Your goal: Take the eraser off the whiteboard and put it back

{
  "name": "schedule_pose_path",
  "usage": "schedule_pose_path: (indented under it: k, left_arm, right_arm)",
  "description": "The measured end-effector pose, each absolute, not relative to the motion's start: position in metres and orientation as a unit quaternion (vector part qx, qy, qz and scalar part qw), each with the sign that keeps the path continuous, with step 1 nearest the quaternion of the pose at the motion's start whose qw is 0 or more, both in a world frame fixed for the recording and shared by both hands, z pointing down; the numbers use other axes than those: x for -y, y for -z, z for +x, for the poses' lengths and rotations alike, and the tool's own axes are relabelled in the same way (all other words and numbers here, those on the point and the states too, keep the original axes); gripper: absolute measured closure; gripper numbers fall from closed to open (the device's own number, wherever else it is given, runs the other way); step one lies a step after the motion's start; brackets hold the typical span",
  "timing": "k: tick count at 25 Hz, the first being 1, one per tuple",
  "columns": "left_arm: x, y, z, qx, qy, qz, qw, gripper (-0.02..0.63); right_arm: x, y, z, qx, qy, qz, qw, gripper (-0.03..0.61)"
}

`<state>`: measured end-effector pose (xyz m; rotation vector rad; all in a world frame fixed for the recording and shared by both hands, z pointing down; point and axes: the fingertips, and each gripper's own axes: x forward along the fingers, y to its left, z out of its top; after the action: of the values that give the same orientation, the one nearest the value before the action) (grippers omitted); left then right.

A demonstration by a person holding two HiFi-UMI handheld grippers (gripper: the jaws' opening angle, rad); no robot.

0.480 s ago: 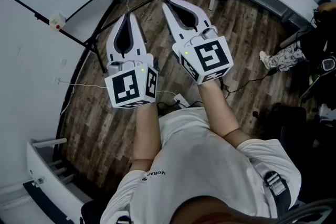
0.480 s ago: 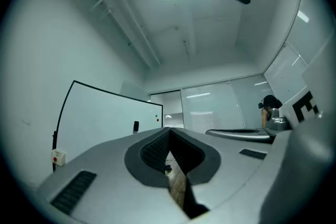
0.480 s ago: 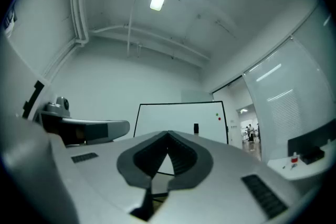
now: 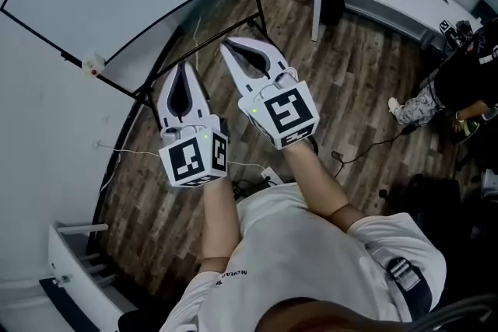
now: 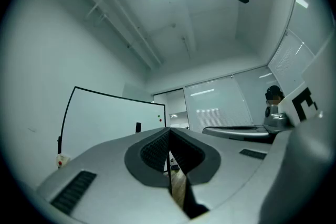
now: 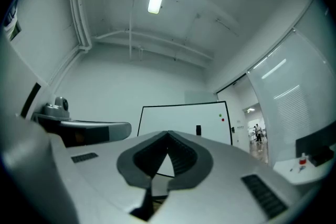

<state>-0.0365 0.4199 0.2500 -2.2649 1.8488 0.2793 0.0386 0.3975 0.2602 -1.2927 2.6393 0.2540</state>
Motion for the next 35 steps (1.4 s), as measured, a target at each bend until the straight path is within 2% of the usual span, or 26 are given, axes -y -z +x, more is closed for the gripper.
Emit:
schedule_pose_path:
  k: [9,16,25,35]
  left_arm:
    - [-0.403,-0.262,0.038,-0.673,-0.081,-0.730,0.083,0.614]
    - [-0.374,-0.272,0.063,-0.682,-0.067,-0.723,0.088,0.614]
    - [-0.272,-0.280,0.020,-0.668,-0.089,-0.733,0.096,0.614]
    - [-0.105,-0.268,-0.093,-0.648,-0.091,-0.754,0.064,0.614]
  right_arm:
    - [-0.377,-0.267,0.120,-0.908,-0.079,-0.406,0.068,0.566]
    - [-0.347,-0.284,0.141,-0.915,-0.061,-0.394,0.067,0.565]
    - [-0.252,-0.292,0.099,-0.908,-0.073,-0.407,0.065,0.566]
    - [-0.088,-0.267,0.013,-0.880,-0.068,-0.463,0.077,0.566]
